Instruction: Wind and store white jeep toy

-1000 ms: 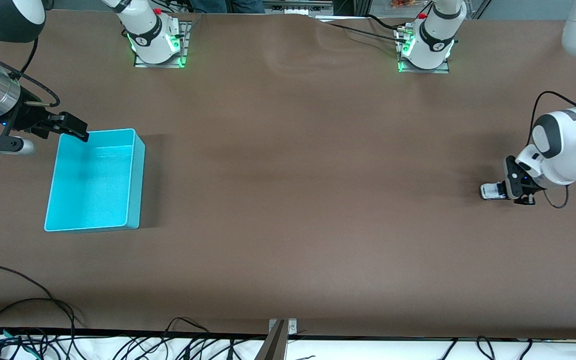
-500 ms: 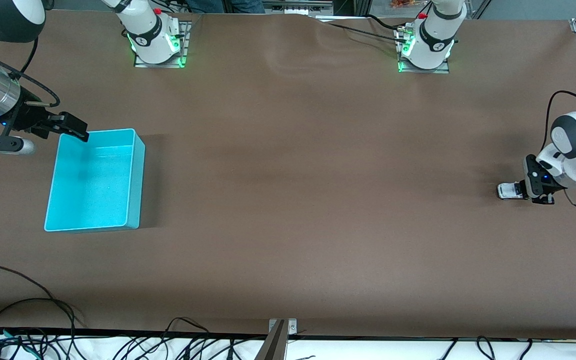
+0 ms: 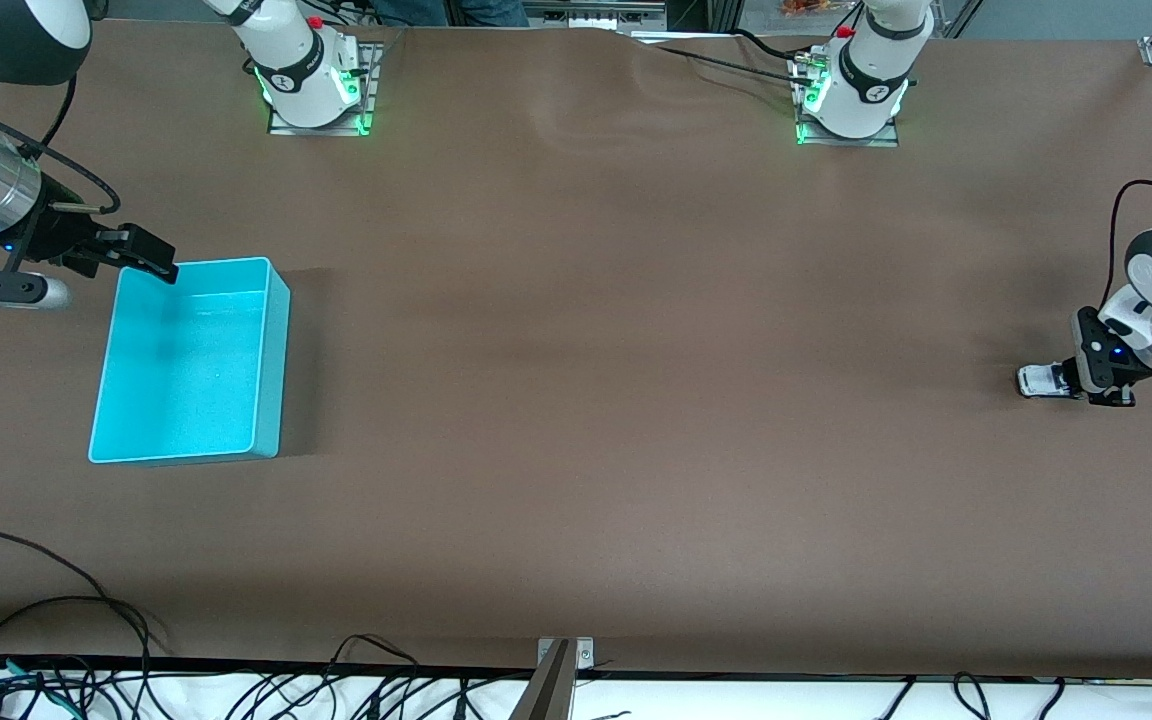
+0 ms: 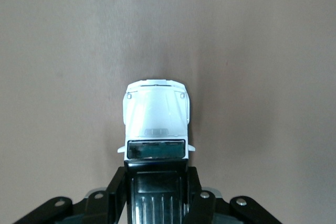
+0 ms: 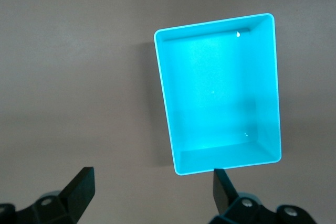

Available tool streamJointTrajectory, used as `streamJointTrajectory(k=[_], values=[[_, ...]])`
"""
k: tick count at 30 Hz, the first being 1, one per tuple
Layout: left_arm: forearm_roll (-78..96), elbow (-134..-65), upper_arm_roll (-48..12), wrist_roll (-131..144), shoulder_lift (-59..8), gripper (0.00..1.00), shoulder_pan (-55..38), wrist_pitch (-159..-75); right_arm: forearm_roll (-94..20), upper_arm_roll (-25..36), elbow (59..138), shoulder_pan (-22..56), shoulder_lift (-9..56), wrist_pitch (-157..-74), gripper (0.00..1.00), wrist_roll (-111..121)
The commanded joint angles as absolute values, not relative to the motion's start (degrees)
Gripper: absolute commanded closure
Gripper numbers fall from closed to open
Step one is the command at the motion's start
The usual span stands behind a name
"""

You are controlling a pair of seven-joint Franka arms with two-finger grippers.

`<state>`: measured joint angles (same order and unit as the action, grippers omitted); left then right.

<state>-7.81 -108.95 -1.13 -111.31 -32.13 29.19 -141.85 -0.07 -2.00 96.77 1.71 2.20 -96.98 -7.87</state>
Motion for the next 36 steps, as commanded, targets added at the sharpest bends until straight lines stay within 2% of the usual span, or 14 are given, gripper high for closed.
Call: streamJointTrajectory(k=[1,12,14,16,17,18,19,20,36], values=[[-9.05,-107.4,-1.41,-114.87,-34.72,0.94,31.99,-141.68,-0.44,-2.2,96.86,1.58,1.67,-96.77,0.0,-7.91],[-9.23,-106.79,-1.41,-116.54,-34.72,0.92,33.4,-141.68,-0.53,-2.2,96.86,1.58,1.67,-96.77,0.0,-7.91],[-9.05,-106.79,-1.49,-118.29,-34.54,0.78,33.4,-141.68,-0.44,-2.2,96.86,1.58,1.67,-96.77,0.0,-7.91],[-8.88,-106.79,-1.67,-118.56,-34.1,0.56,32.96,-141.5,-0.44,-2.2,96.86,1.58,1.67,-96.77,0.0,-7.91],[-8.79,-106.44,-1.76,-118.65,-33.93,0.43,32.78,-141.07,-0.53,-2.2,96.86,1.58,1.67,-96.77,0.0,-7.91],[-8.88,-105.91,-1.76,-118.74,-33.93,0.25,32.7,-140.46,-0.44,-2.2,96.86,1.58,1.67,-96.77,0.0,-7.91],[-8.88,-105.47,-1.84,-118.91,-33.93,0.02,32.52,-139.75,-0.44,-2.2,96.86,1.58,1.67,-96.77,0.0,-7.91],[-8.88,-105.03,-1.85,-118.92,-33.93,0.0,32.26,-138.88,-0.44,-2.2,96.86,1.58,1.67,-96.77,0.0,-7.91],[-8.44,-100.64,-2.29,-113.48,-29.62,0.0,28.92,-128.24,-0.44,-2.2,96.86,1.58,1.67,-96.86,0.0,-7.91]])
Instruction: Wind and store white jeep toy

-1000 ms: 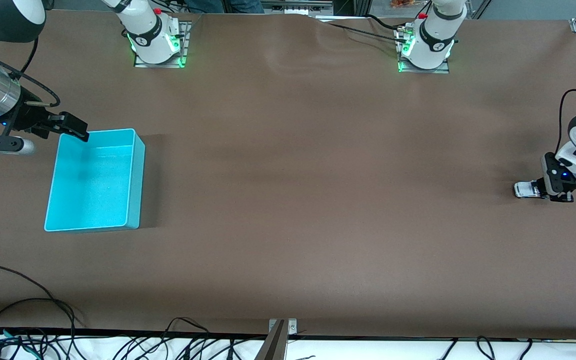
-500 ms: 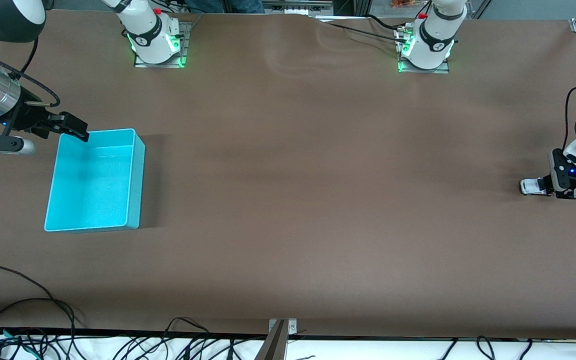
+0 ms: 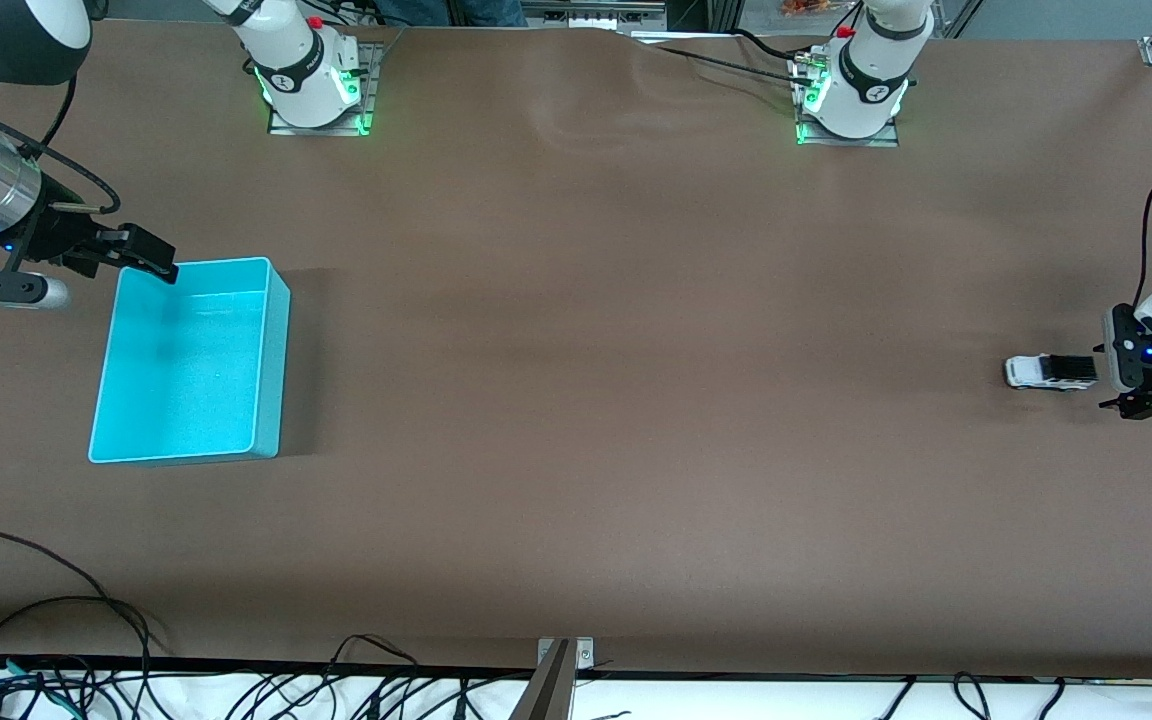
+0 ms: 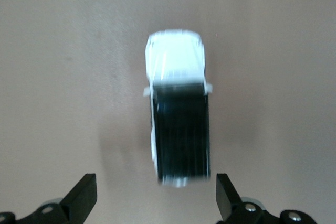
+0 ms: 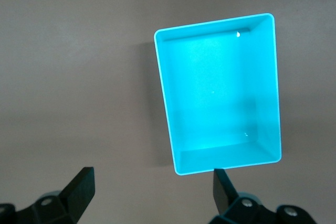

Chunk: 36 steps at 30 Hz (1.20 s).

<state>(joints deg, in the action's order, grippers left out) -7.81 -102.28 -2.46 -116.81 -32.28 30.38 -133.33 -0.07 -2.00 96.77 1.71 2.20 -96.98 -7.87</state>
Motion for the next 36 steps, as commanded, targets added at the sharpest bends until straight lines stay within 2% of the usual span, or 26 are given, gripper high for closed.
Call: streamJointTrajectory(k=[1,13,19,36], values=[[-8.35,-100.11,-2.29,-112.6,-29.36,0.0,28.48,-127.01,-0.44,-2.2,96.86,1.58,1.67,-96.86,0.0,-7.91],[-8.17,-86.76,-4.48,-95.47,-28.74,0.0,24.0,-106.98,-0.44,-2.2,96.86,1.67,1.67,-96.86,0.0,-7.91],[-8.17,-81.39,-8.34,-80.8,-28.48,0.0,22.94,-95.2,-0.44,-2.2,96.86,1.67,1.67,-96.94,0.0,-7.91],[-8.96,-80.42,-21.79,-46.07,-27.95,0.0,22.85,-84.64,0.0,-2.29,95.8,1.67,1.67,-96.77,0.0,-7.82]])
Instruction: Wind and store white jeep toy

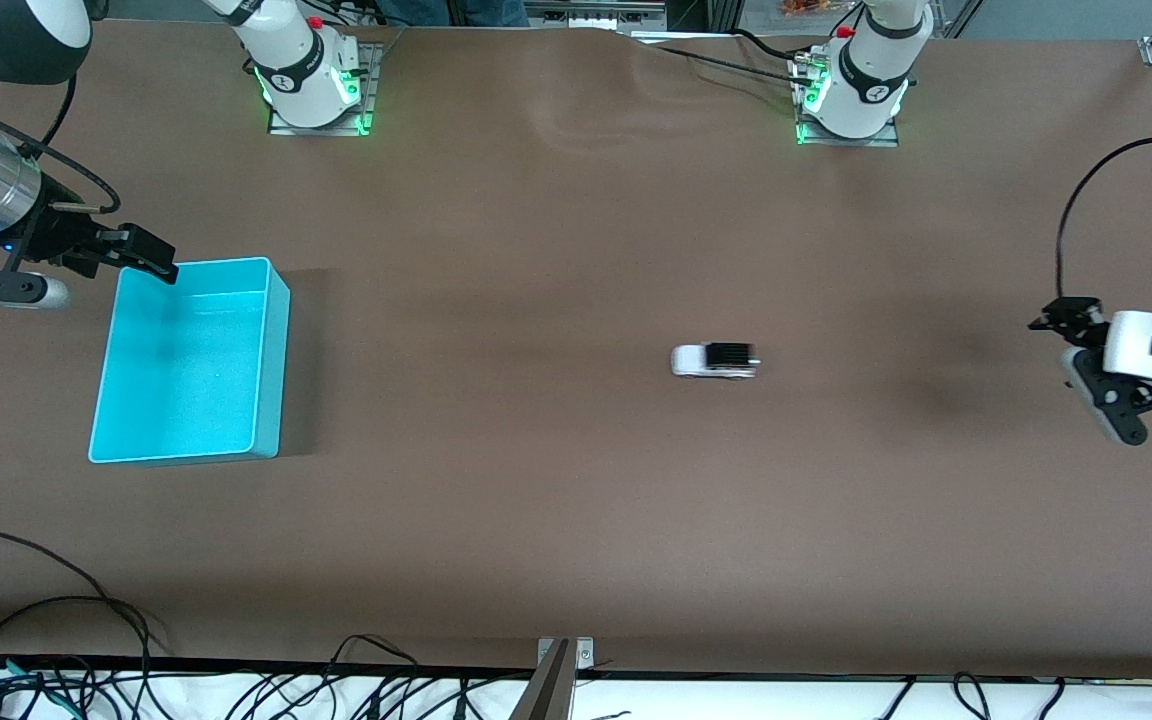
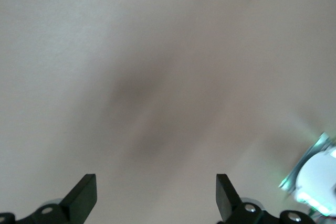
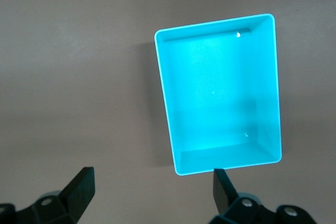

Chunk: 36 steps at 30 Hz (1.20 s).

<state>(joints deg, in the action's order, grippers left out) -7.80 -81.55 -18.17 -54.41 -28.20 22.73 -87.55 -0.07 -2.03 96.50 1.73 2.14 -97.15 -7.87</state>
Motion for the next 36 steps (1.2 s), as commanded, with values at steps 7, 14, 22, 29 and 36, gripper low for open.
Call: streamJointTrajectory(k=[7,14,22,29,36], values=[[-8.52,-80.51,-26.27,-31.57,-26.72,0.0,22.94,-82.71,-0.35,-2.2,95.98,1.67,1.32,-96.42,0.0,-7.91],[-8.96,-80.6,-30.84,-19.09,-25.14,0.0,22.85,-79.11,-0.35,-2.37,96.06,2.98,1.58,-96.42,0.0,-7.38],[-8.88,-80.42,-33.05,-14.59,-23.91,0.0,22.94,-76.99,-0.26,-2.37,96.24,3.51,2.37,-96.33,0.0,-6.86],[-8.35,-80.51,-32.7,-14.68,-22.77,0.0,22.94,-76.99,0.0,-2.37,96.15,4.13,2.81,-95.1,0.0,-6.86],[-8.0,-81.3,-24.98,-15.38,-20.04,0.0,16.01,-77.17,0.52,-2.46,95.89,7.64,2.99,-95.45,0.0,-0.55]])
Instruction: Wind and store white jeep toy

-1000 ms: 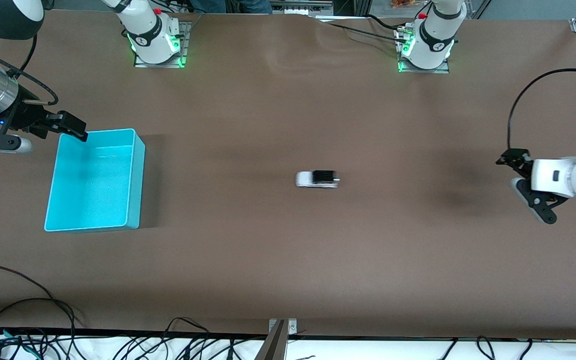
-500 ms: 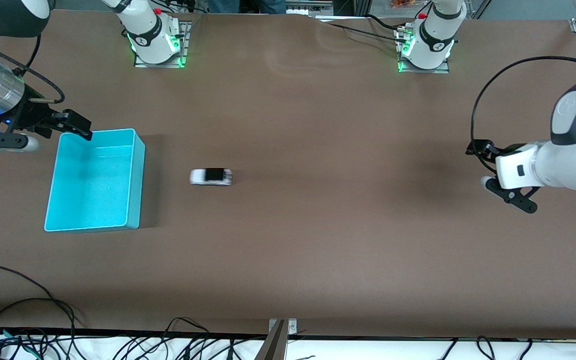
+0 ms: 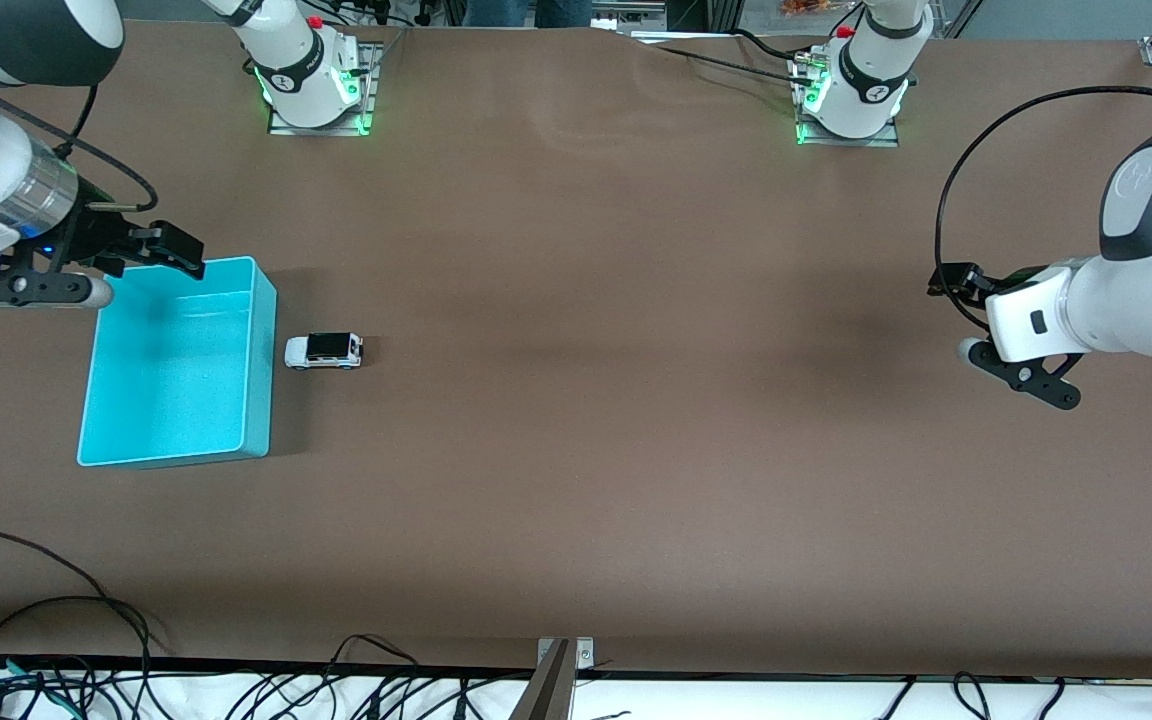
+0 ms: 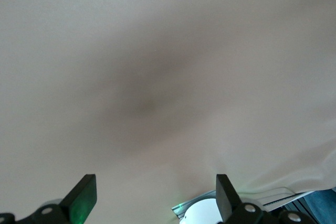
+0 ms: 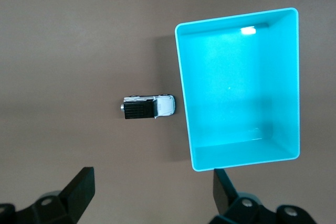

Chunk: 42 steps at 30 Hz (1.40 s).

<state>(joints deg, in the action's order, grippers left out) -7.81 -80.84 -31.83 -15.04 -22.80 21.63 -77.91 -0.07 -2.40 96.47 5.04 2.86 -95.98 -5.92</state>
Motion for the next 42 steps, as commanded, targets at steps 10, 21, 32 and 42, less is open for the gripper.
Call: streamJointTrajectory(k=[10,21,32,42], values=[[0.17,-84.8,-9.49,-15.73,-15.3,0.0,5.63,-82.69,1.32,-2.46,96.24,8.96,8.43,-95.54,0.0,25.9],[0.44,-98.87,0.7,-15.73,-4.84,0.0,-1.49,-91.75,1.32,-2.46,99.05,8.88,15.29,-100.71,0.0,55.7],[-0.35,-106.44,0.62,-15.03,3.43,0.0,-0.88,-97.38,1.06,-2.55,111.17,8.96,16.61,-118.28,0.0,73.46],[-0.26,-99.76,-1.05,-12.75,1.14,0.0,-1.93,-91.5,0.97,-2.55,118.38,8.96,19.34,-130.76,0.0,81.82]])
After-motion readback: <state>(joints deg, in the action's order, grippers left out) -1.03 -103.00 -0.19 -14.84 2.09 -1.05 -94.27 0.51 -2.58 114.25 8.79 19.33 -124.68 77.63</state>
